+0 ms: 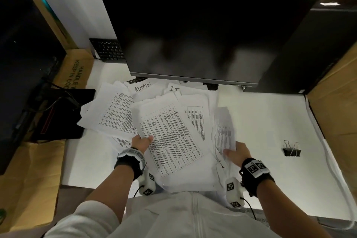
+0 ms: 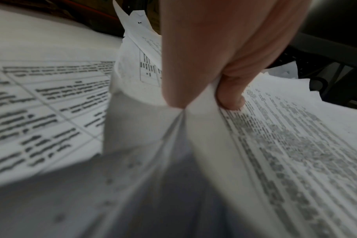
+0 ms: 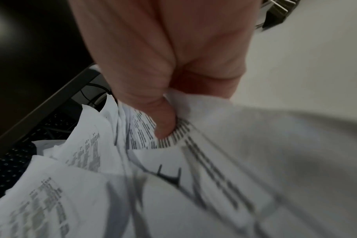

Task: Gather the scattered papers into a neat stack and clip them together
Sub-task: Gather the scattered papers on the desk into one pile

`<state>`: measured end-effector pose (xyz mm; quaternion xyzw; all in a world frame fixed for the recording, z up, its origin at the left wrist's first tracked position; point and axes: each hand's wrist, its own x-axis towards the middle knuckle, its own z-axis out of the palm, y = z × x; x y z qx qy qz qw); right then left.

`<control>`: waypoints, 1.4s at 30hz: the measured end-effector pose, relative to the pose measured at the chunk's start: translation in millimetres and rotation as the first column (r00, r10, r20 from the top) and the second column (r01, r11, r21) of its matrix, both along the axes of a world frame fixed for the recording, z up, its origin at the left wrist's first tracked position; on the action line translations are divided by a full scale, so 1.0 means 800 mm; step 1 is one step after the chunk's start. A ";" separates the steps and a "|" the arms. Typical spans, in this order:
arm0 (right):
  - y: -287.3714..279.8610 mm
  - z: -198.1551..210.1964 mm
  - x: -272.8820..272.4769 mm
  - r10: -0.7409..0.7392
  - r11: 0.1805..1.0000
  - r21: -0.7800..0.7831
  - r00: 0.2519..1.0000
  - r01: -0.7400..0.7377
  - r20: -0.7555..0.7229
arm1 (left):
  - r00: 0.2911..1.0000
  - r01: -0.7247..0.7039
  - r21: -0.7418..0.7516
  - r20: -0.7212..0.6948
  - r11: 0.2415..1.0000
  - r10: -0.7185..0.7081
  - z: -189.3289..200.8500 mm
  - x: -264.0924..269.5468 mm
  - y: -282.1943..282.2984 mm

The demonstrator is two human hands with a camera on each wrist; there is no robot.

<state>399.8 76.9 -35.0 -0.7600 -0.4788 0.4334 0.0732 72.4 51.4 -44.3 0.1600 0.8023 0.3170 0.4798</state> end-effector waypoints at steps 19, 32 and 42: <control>0.045 -0.026 0.042 0.065 0.997 -0.045 0.998 -0.065 -0.009 | 0.992 0.113 0.045 -0.069 0.993 -0.110 0.008 -0.007 -0.016; 0.021 0.042 0.034 0.144 0.950 0.243 0.965 -0.197 0.220 | 0.987 0.106 -0.045 -0.115 0.993 -0.111 0.005 -0.005 -0.008; 0.041 0.197 0.070 -0.063 0.861 0.438 0.801 -0.258 0.596 | 0.992 0.074 -0.032 -0.103 0.997 -0.077 0.001 -0.006 -0.011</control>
